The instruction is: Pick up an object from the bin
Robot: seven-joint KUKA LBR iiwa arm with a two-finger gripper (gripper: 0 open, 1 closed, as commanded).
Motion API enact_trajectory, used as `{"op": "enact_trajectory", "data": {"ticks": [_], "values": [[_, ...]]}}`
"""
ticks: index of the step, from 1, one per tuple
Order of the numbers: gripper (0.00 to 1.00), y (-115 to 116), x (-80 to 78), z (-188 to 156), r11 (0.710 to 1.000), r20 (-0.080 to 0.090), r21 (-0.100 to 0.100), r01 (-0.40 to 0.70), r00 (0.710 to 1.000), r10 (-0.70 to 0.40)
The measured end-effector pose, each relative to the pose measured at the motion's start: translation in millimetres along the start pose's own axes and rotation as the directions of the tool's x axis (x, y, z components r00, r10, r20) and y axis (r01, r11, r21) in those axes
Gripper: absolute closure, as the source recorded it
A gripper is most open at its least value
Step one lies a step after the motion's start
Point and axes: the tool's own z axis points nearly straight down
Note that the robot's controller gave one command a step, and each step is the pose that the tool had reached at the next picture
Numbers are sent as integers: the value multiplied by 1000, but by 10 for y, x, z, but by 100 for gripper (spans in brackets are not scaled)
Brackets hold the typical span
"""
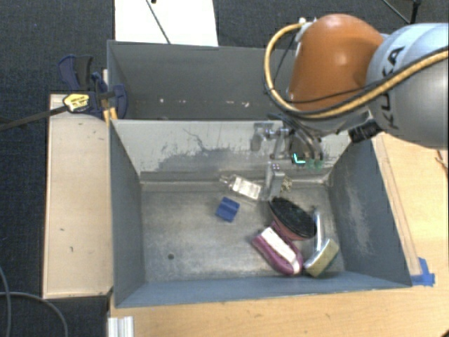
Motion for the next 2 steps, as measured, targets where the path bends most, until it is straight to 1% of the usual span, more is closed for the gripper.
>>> {"op": "enact_trajectory", "data": {"ticks": [1, 2], "values": [[0, -66, 1009, 589, 990, -3, 0, 139, 990, -139], [0, -143, 906, 918, 987, 2, 1, 158, 987, -158]]}}
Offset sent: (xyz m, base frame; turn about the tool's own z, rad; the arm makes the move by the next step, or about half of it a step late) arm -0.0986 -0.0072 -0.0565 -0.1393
